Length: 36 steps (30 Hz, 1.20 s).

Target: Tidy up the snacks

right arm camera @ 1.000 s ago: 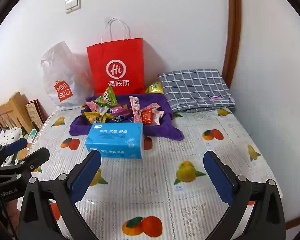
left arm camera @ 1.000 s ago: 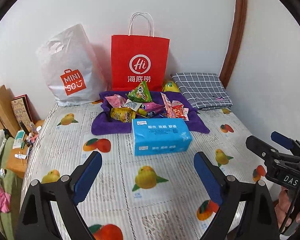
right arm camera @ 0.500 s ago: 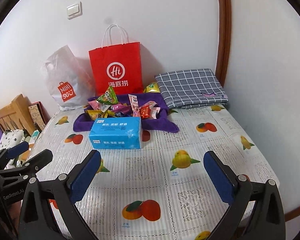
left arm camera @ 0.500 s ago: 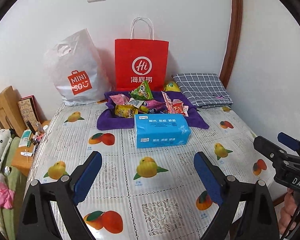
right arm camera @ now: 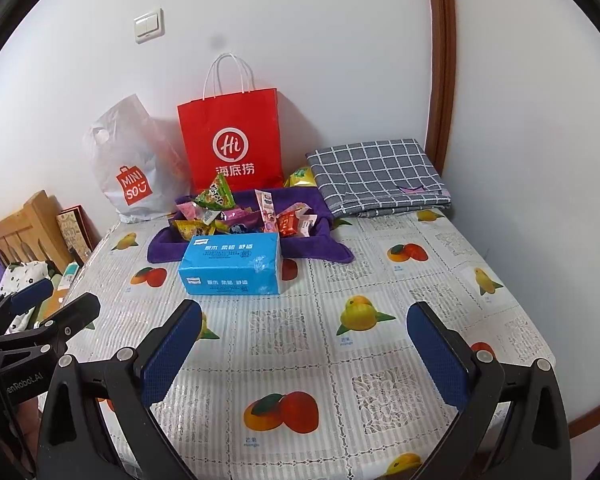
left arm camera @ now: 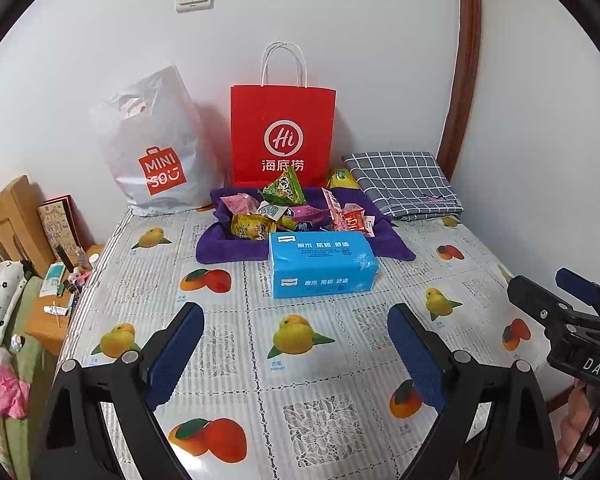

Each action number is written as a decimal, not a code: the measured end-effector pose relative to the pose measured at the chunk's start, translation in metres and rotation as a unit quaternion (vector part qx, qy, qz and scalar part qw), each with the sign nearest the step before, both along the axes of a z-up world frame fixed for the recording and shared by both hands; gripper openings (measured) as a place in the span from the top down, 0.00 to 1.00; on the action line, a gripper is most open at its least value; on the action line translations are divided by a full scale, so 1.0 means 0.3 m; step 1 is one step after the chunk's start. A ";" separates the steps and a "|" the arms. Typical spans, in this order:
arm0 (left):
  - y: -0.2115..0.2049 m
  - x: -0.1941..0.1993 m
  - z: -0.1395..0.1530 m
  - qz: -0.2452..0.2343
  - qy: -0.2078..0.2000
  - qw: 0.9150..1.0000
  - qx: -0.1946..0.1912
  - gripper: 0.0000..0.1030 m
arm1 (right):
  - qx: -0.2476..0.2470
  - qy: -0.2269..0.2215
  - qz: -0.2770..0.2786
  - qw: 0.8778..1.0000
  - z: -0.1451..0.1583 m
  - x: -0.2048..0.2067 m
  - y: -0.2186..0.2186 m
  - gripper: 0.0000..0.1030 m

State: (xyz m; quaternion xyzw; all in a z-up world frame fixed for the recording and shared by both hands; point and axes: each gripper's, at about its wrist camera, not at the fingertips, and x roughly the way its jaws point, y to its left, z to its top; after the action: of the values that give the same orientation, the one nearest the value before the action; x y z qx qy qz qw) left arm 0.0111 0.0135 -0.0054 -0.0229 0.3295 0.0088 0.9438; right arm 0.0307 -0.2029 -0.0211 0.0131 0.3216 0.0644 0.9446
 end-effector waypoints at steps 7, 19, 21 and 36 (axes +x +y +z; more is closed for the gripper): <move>0.001 -0.002 0.001 0.000 0.001 1.000 0.000 0.10 | 0.000 0.001 0.001 1.000 -0.001 -0.006 0.000 0.02; -0.001 -0.003 -0.004 0.000 0.003 1.000 -0.001 0.10 | -0.002 0.001 0.000 1.000 -0.003 -0.010 0.001 0.02; 0.000 -0.001 -0.003 0.000 0.002 1.000 0.000 0.10 | -0.002 0.001 0.000 1.000 -0.003 -0.010 0.001 0.02; 0.000 0.000 -0.004 0.001 0.003 1.000 0.000 0.10 | 0.002 0.002 0.000 1.000 -0.007 -0.008 -0.001 0.02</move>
State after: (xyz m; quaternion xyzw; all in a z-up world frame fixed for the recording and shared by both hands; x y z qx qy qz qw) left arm 0.0112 0.0135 -0.0066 -0.0227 0.3323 0.0099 0.9428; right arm 0.0282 -0.2031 -0.0231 0.0148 0.3235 0.0652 0.9439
